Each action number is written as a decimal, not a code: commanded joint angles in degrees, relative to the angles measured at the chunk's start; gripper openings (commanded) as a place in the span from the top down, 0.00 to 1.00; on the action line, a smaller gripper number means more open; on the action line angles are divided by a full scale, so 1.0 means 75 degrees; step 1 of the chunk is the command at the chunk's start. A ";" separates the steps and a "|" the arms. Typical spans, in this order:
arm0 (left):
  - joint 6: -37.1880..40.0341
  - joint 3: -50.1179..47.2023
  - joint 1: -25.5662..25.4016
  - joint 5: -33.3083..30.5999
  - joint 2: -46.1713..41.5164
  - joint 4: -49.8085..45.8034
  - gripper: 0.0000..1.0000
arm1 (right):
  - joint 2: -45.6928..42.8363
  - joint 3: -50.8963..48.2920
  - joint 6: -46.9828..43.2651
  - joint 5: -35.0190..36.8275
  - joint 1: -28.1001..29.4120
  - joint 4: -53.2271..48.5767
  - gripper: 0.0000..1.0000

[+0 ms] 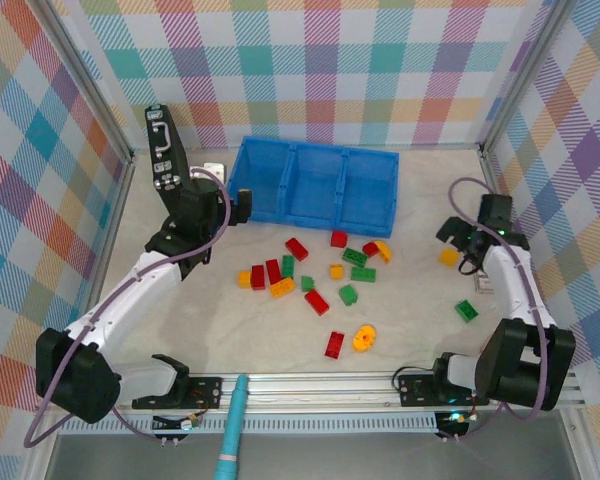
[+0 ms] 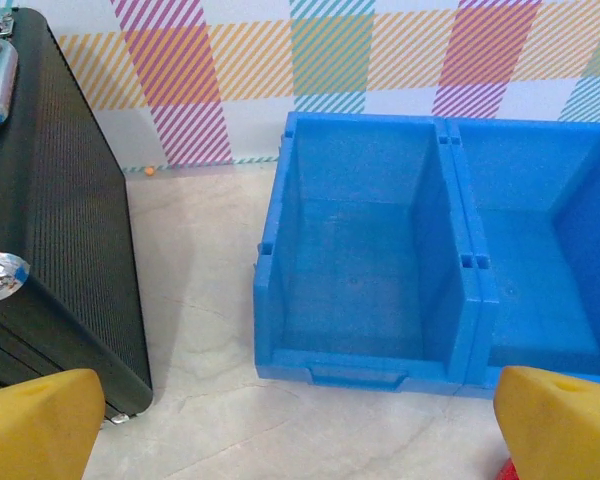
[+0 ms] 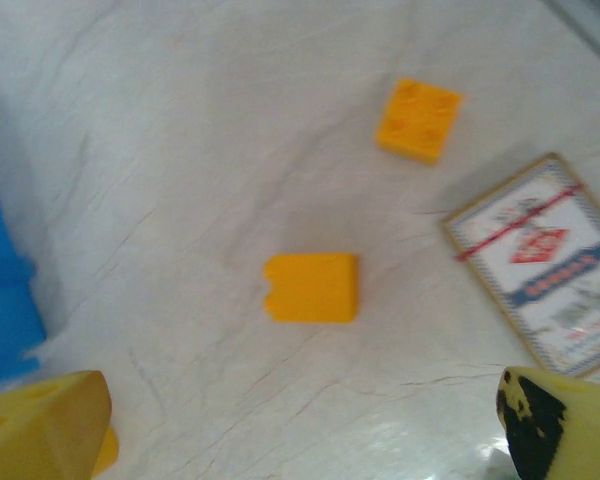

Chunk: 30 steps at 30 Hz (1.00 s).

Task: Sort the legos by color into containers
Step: Pick up the lego from the middle-right of the table.

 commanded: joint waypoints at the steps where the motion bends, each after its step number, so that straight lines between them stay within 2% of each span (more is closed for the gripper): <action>1: -0.0039 0.0145 -0.0006 0.0128 -0.0066 -0.0216 0.00 | 0.0150 0.0233 0.0474 -0.0844 -0.0615 -0.0197 0.00; 4: -0.0025 0.0287 -0.0012 0.0310 0.0050 -0.0343 0.00 | 0.0742 0.0382 0.0654 -0.1199 -0.0958 0.0105 0.02; 9: -0.0044 0.0399 -0.0018 0.0361 0.0089 -0.0547 0.00 | 0.1836 0.0936 0.0478 -0.1068 -0.1063 0.0360 0.04; 16: 0.0075 0.0587 -0.0059 0.0257 0.0167 -0.0757 0.00 | 0.3177 0.1737 0.0314 -0.0885 -0.1178 0.0635 0.13; 30: 0.0171 0.0775 -0.0083 0.0154 0.0626 -0.0952 0.00 | 0.4397 0.2350 0.0294 -0.0432 -0.1246 0.0589 0.29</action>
